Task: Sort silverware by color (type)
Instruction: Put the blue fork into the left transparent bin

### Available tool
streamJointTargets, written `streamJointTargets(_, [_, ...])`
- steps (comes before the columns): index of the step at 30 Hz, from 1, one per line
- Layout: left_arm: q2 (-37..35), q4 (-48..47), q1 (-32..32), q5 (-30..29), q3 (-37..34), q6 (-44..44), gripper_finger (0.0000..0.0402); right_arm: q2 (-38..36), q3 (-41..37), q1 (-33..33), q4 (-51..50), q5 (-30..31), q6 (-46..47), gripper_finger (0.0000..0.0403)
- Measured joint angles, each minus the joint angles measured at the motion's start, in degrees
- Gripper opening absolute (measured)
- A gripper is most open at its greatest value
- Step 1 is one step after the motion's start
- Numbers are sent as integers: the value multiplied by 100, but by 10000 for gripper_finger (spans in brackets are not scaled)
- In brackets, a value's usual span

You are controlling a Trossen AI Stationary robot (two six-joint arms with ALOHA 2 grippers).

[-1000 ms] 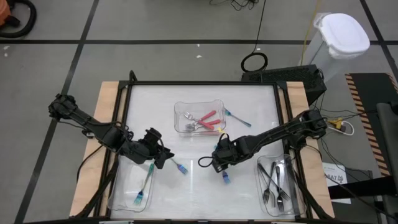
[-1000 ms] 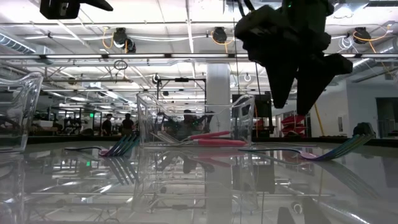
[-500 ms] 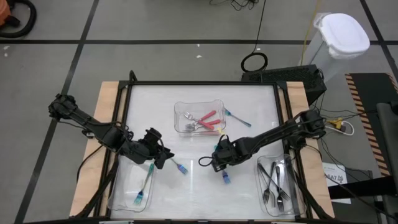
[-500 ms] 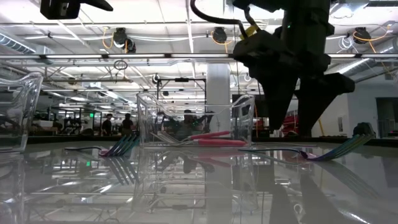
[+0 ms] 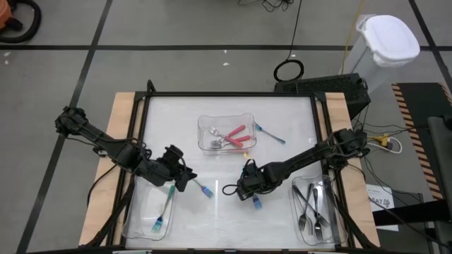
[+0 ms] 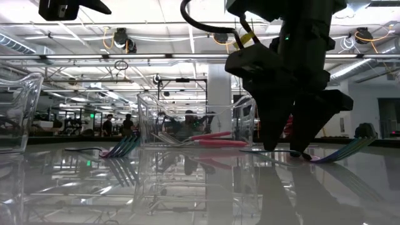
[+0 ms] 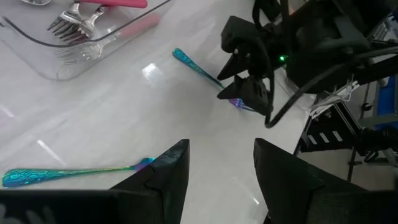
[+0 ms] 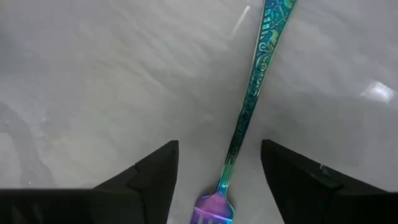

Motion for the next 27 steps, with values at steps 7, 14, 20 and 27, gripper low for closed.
streamJointTargets(7, [0, -126, 0, 0, -2, -2, 178, 9, -9, 10, -70, 19, -36, 160])
streamJointTargets(14, [0, -129, 1, -2, -2, 12, 178, 13, -9, 10, -258, 21, -4, 85])
streamJointTargets(20, [0, -162, 0, -4, -2, 28, 178, 15, -11, 10, -305, 3, -14, 32])
streamJointTargets(27, [0, -166, 0, -31, -2, 28, 178, 11, -11, 10, -202, -144, -8, 13])
